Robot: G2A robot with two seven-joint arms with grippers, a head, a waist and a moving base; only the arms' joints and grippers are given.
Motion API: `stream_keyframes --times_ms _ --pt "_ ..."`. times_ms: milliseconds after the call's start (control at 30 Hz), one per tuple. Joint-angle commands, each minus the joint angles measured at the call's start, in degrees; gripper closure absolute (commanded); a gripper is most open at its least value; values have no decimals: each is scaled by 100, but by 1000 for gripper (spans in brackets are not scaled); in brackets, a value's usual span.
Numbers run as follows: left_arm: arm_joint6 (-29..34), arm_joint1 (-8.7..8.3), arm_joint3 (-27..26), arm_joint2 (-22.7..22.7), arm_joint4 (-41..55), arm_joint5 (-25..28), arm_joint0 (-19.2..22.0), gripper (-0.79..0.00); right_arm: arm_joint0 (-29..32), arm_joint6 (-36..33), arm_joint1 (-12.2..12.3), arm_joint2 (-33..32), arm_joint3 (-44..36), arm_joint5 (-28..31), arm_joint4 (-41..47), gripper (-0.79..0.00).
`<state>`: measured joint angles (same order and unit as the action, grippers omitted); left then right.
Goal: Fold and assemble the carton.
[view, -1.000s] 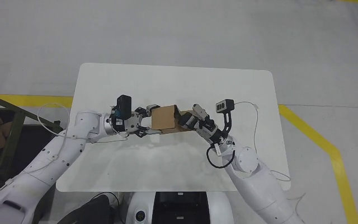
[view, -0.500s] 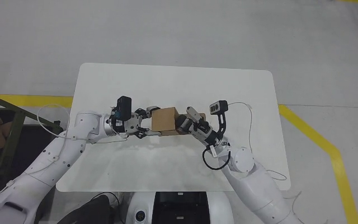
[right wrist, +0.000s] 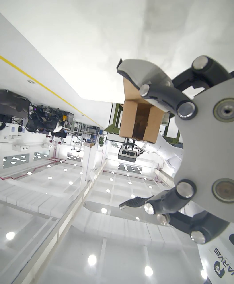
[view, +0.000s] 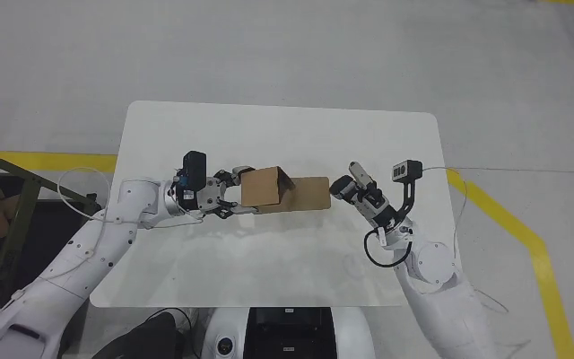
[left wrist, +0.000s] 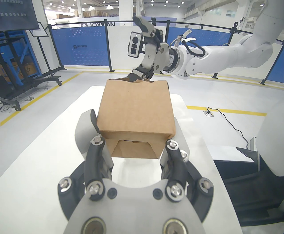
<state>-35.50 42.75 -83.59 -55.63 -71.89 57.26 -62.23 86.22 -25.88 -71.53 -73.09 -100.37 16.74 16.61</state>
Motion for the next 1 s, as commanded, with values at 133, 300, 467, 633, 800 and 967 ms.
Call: stream_keyframes --times_ms 133,300,467,633,800,967 --pt "-33 42 -29 -57 21 -17 -33 -428 209 -164 -16 174 -87 -64 388 -785" --pt "63 74 -80 -41 -68 74 -65 -409 -57 54 -105 540 112 394 472 -785" --pt "101 69 -122 38 -206 74 -88 -388 -306 146 -161 752 317 550 413 -785" --pt "99 53 -117 104 -305 74 -75 -382 -426 118 -191 875 392 567 415 -785" --pt "109 40 -114 156 -515 74 -38 -379 -536 103 -234 1058 408 578 480 -785" --pt "17 45 -88 176 -634 74 -10 -379 -642 122 -279 1220 504 607 534 -785"
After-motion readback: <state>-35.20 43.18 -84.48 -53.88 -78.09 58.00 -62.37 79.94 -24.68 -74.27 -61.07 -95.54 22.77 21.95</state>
